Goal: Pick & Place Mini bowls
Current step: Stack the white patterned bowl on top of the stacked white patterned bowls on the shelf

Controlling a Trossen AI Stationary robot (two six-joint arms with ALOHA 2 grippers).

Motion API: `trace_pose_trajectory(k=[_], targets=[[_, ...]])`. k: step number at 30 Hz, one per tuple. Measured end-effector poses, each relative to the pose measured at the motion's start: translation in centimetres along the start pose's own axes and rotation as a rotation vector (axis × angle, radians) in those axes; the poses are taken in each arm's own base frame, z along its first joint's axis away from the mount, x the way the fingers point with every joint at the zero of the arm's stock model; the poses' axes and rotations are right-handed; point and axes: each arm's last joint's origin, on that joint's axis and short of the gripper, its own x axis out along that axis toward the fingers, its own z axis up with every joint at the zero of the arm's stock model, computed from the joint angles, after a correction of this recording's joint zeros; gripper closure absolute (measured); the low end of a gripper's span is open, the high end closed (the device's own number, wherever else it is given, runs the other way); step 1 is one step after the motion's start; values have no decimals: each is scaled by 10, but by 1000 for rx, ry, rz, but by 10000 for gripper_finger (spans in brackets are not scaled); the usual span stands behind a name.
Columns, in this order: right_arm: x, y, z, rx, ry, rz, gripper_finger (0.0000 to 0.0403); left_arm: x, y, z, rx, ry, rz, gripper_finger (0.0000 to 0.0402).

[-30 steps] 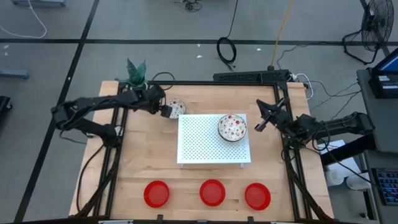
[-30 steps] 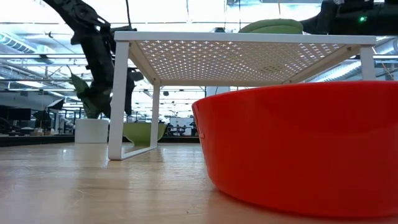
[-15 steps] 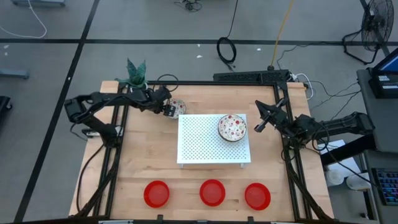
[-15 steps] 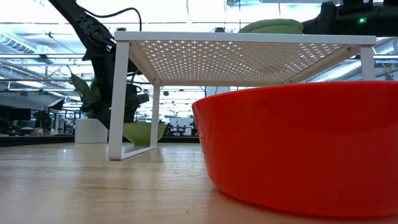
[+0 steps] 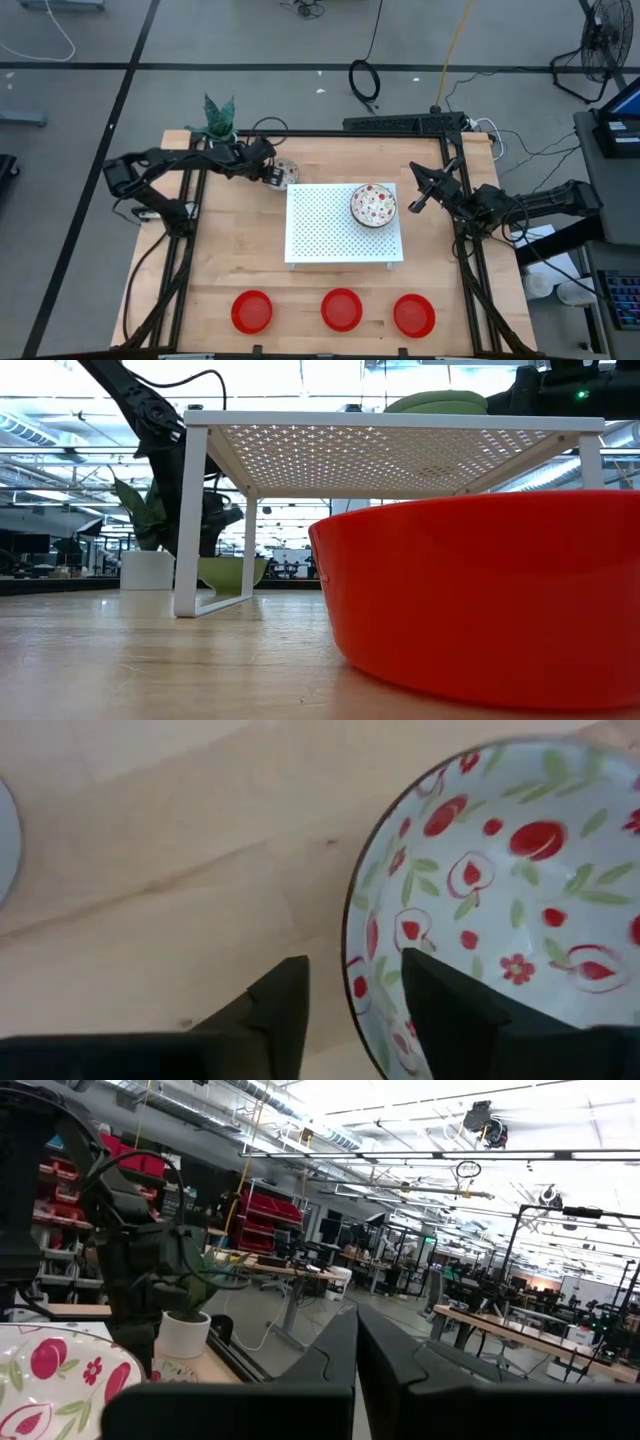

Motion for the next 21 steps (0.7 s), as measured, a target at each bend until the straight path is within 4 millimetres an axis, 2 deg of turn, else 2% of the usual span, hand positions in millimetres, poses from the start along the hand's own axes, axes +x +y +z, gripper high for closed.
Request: trace_pose_trajectory(k=[7, 12, 17, 21], targets=[[0, 0, 0, -2, 2, 1, 403, 3, 0, 0, 59, 10, -5, 306], [0, 0, 0, -5, 5, 2, 403, -4, -1, 5, 102, -65, 7, 381], [0, 1, -1, 4, 11, 5, 403, -20, 1, 8, 172, -189, 97, 382], [0, 1, -1, 4, 12, 4, 403, -47, -1, 12, 220, -345, 127, 391]])
